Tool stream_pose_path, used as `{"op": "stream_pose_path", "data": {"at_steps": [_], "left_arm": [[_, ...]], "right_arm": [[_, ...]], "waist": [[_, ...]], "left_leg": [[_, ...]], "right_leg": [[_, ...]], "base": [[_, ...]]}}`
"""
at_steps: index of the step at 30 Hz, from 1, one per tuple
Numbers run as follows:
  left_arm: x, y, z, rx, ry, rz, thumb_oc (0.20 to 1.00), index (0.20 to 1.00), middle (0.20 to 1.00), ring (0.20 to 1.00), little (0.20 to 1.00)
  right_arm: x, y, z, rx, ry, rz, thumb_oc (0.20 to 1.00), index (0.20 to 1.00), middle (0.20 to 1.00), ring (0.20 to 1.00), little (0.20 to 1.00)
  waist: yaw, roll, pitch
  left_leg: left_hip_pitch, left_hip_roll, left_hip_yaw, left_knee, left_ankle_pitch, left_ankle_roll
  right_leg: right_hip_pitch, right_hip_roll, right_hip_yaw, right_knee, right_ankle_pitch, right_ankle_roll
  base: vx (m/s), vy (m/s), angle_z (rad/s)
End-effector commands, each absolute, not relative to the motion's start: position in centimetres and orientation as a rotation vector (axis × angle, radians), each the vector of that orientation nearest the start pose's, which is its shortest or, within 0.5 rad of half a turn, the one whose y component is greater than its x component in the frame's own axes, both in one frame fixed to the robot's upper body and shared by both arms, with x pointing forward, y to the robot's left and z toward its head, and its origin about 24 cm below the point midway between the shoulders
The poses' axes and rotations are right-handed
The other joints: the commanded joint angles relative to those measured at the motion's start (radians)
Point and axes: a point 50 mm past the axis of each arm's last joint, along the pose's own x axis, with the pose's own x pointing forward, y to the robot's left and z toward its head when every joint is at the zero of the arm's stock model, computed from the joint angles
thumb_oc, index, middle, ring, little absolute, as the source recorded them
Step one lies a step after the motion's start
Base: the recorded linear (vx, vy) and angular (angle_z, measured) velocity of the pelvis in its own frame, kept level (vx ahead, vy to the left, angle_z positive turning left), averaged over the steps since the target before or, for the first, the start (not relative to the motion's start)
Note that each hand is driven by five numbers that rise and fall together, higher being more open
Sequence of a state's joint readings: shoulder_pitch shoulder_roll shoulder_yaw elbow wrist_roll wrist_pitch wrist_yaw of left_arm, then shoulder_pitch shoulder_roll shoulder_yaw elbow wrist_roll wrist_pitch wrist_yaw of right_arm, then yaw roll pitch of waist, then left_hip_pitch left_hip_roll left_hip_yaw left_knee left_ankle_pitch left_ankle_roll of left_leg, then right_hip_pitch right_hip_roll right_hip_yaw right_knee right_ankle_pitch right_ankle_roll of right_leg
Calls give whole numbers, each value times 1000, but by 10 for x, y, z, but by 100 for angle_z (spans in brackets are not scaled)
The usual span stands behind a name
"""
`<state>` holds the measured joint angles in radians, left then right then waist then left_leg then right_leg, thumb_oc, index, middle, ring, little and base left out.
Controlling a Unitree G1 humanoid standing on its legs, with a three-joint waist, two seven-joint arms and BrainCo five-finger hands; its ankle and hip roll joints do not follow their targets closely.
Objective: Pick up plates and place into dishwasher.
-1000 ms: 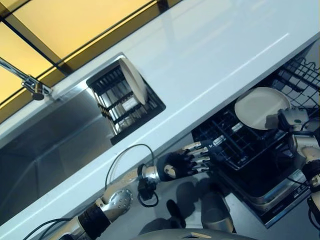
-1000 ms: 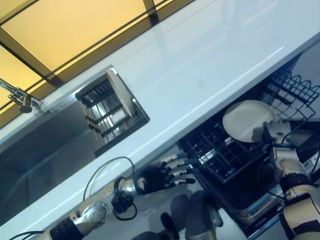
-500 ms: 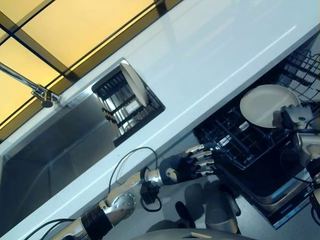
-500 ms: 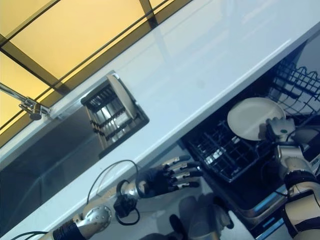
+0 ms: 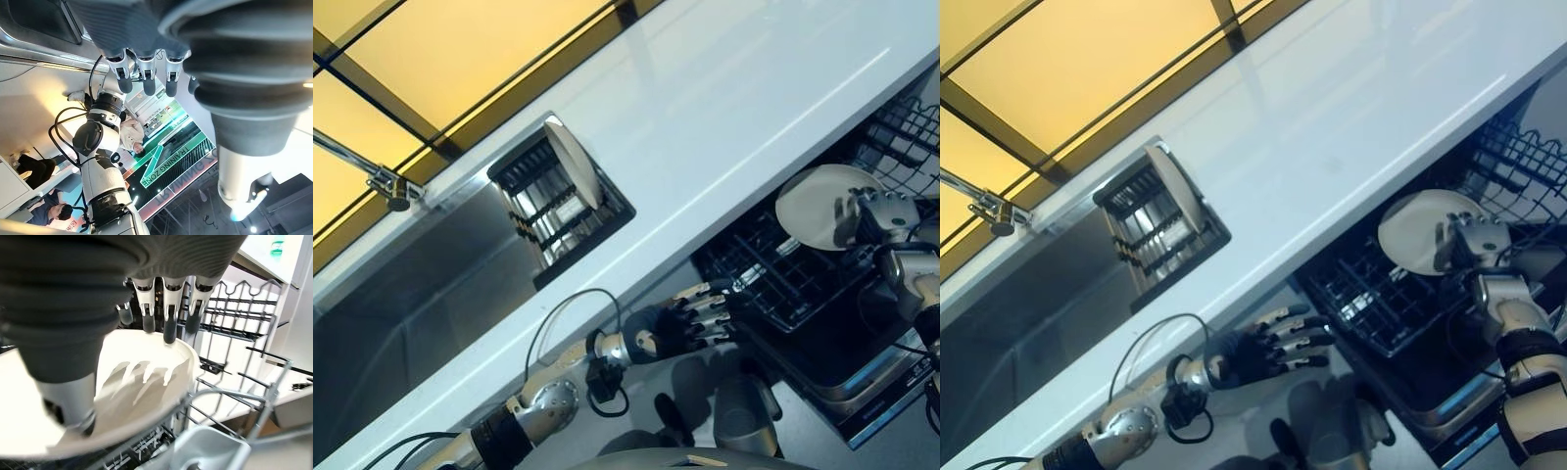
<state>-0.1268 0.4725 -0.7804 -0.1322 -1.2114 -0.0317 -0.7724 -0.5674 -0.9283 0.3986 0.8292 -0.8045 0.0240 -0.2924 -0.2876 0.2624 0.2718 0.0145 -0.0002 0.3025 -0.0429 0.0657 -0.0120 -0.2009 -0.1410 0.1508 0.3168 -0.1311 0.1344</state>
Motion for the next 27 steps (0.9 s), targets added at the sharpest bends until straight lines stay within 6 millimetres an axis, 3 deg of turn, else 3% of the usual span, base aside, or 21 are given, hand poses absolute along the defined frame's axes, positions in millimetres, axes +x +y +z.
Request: {"op": "stream_pose_path", "data": {"at_steps": [1, 13, 27], "left_arm": [[176, 54, 64, -956, 30, -1371, 1000, 1000, 1000, 1000, 1000], [179, 53, 63, -937, 14, -1365, 1000, 1000, 1000, 1000, 1000], [184, 51, 73, -934, -34, -1351, 1000, 1000, 1000, 1000, 1000]], "right_arm": [[307, -358, 118, -1845, 164, -221, 1000, 1000, 1000, 1000, 1000], [304, -341, 100, -1771, 179, -159, 1000, 1000, 1000, 1000, 1000], [293, -329, 112, -1697, -2, -231, 1000, 1000, 1000, 1000, 1000]], "waist": [[-22, -46, -45], [-38, -45, -28], [-85, -27, -5]], "left_leg": [[-25, 55, -36, 247, -223, 11], [-39, 52, -28, 262, -227, 17], [-39, 42, -15, 252, -229, 22]], "right_leg": [[-21, -36, -7, -143, 173, 27], [-40, -34, -3, -130, 172, 24], [-61, -23, 14, -126, 169, 25]], "base": [[0, 0, 0], [-5, 0, -1], [-13, 15, -5]]}}
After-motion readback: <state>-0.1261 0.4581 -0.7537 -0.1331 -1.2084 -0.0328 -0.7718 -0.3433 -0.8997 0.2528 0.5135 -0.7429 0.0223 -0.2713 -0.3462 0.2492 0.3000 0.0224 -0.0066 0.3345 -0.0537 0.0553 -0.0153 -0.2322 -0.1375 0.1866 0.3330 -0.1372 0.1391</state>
